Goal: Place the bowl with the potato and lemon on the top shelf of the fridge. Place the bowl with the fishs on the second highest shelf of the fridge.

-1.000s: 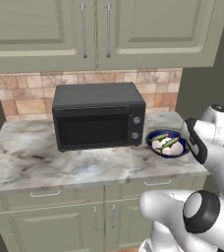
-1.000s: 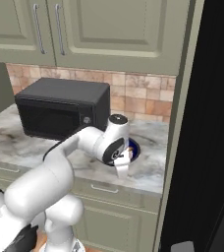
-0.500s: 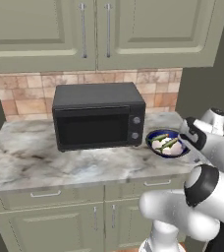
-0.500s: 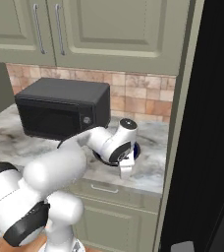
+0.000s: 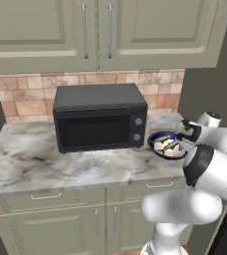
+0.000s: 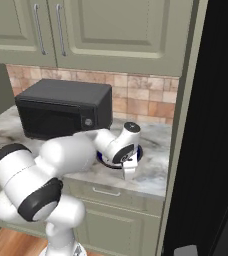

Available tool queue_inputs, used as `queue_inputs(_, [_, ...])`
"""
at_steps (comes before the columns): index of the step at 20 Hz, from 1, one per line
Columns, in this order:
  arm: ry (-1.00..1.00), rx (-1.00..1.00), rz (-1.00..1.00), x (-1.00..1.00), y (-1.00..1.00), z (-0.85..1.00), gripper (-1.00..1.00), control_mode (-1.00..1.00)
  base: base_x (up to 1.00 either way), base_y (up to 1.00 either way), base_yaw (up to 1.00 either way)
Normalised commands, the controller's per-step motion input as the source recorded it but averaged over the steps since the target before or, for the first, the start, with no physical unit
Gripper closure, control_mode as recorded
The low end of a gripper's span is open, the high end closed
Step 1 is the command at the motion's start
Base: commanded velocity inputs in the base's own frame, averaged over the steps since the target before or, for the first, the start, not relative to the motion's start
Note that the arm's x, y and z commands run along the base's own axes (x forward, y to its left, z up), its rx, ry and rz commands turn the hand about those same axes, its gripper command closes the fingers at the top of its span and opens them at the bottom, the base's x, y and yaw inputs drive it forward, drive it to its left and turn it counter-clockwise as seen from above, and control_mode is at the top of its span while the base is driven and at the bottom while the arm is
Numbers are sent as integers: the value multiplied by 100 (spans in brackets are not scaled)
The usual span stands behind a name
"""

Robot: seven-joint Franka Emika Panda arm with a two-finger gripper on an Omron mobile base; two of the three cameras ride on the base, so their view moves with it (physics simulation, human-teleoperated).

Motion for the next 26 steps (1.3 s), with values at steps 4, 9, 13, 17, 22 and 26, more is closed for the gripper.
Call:
queue_inputs(4, [0, 0, -4, 34, 0, -23, -100, -100, 0, 0, 0])
queue_inputs(9, [0, 0, -3, 29, 0, -12, -100, -100, 0, 0, 0])
queue_inputs(13, [0, 0, 0, 0, -3, -10, 100, -100, 0, 0, 0])
queue_inputs(17, [1, 0, 0, 0, 0, 0, 100, -100, 0, 0, 0])
queue_inputs(22, [0, 0, 0, -4, 0, 0, 100, -100, 0, 0, 0])
queue_inputs(26, [0, 0, 0, -19, 1, 12, 100, -100, 0, 0, 0])
